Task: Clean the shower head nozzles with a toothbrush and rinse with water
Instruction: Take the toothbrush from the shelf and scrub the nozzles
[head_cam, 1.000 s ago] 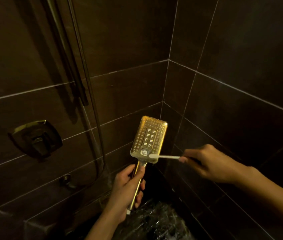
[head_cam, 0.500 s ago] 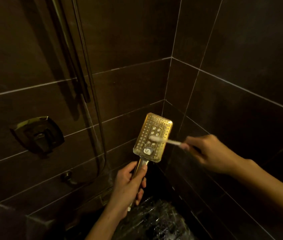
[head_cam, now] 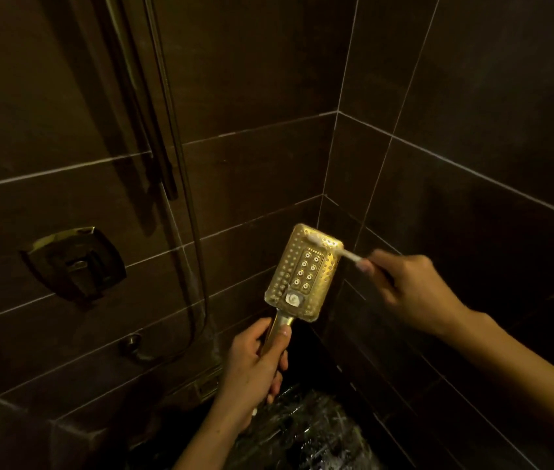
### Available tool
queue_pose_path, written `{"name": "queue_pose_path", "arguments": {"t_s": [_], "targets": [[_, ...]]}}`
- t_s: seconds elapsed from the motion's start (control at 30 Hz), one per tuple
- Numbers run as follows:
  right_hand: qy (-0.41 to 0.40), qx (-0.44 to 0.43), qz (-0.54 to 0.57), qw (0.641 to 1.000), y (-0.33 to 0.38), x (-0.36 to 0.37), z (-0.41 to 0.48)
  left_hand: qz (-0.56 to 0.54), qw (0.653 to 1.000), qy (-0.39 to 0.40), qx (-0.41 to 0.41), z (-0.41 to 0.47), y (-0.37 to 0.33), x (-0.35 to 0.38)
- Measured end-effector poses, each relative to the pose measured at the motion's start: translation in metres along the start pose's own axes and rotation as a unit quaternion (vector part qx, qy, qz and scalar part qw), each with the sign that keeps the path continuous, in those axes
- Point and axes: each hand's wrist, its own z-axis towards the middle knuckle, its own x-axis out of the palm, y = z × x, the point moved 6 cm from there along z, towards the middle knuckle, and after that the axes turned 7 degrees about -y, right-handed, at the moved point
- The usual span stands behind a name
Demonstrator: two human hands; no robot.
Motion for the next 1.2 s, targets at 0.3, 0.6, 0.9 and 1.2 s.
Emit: {"name": "queue_pose_path", "arguments": {"t_s": [0.3,0.6,0.9,1.2], "targets": [[0.049,-0.028,0.012,0.998,0.013,0.014,-0.003,0.013,1.000,-0.015,0.014,0.002,0.000,0.001],[0.083,-0.044,0.038,0.995,0.025,0.030,-0.016,0.037,0.998,-0.030,0.038,0.000,-0.002,-0.001],[0.099,-0.058,0.022,0.993,0.017,0.030,-0.018,0.031,0.999,-0.024,0.008,-0.002,0.005,0.001],[0.109,-0.023,0.045,0.993,0.004,0.013,-0.019,0.004,1.000,-0.001,-0.007,-0.006,0.005,0.009]]}}
